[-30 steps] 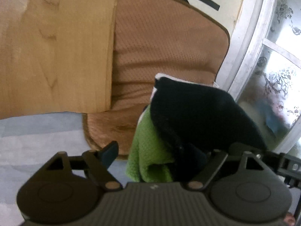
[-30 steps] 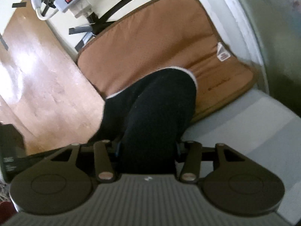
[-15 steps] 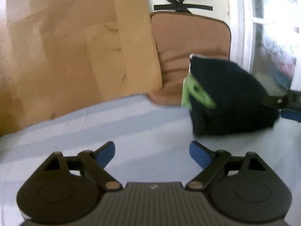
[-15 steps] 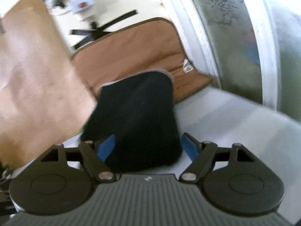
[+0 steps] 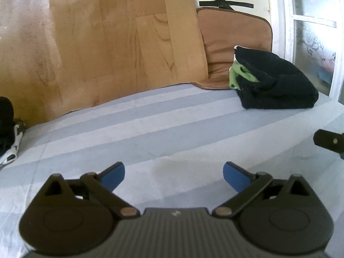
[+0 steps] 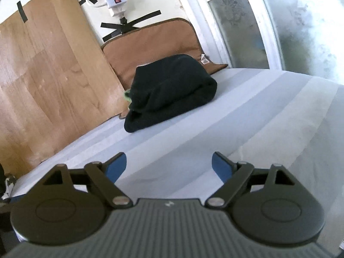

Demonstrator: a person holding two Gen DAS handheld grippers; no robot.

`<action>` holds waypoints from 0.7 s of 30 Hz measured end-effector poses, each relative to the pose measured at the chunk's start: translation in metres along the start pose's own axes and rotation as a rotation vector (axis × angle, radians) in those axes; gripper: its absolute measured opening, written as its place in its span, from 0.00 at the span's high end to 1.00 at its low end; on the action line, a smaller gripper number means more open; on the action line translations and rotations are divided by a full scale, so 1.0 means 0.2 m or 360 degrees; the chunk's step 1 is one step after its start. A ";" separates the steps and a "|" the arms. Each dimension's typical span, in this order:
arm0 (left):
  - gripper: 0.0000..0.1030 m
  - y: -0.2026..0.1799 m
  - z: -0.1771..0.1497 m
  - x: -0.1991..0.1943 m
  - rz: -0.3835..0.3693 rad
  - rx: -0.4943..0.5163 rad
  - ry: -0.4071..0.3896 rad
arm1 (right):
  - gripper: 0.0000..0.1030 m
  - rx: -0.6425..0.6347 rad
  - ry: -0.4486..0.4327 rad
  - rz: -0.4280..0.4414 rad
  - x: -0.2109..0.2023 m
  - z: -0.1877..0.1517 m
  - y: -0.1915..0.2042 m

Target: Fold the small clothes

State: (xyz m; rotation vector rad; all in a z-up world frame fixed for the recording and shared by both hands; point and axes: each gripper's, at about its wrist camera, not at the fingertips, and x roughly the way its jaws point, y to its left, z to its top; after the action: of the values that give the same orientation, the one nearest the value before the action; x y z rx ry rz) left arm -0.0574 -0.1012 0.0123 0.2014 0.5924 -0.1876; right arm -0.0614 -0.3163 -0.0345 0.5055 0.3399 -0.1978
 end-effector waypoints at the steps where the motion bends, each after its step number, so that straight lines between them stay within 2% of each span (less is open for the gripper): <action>1: 0.01 0.01 -0.01 -0.01 0.0004 -0.0003 -0.0006 | 0.14 -0.0001 0.0021 -0.0009 0.01 -0.01 0.01; 13: 0.00 0.02 -0.04 -0.04 0.0013 -0.0007 -0.0030 | 0.13 0.0018 -0.0009 -0.0061 -0.02 -0.06 0.01; 21: 0.00 0.02 -0.05 -0.05 0.0006 -0.0001 -0.0044 | 0.09 0.0060 -0.0014 -0.0026 -0.03 -0.06 0.00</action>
State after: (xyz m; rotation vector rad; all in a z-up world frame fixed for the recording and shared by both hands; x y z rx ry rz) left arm -0.0692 -0.0938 0.0102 0.1989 0.5647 -0.1863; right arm -0.0697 -0.3097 -0.0426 0.5391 0.3323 -0.2227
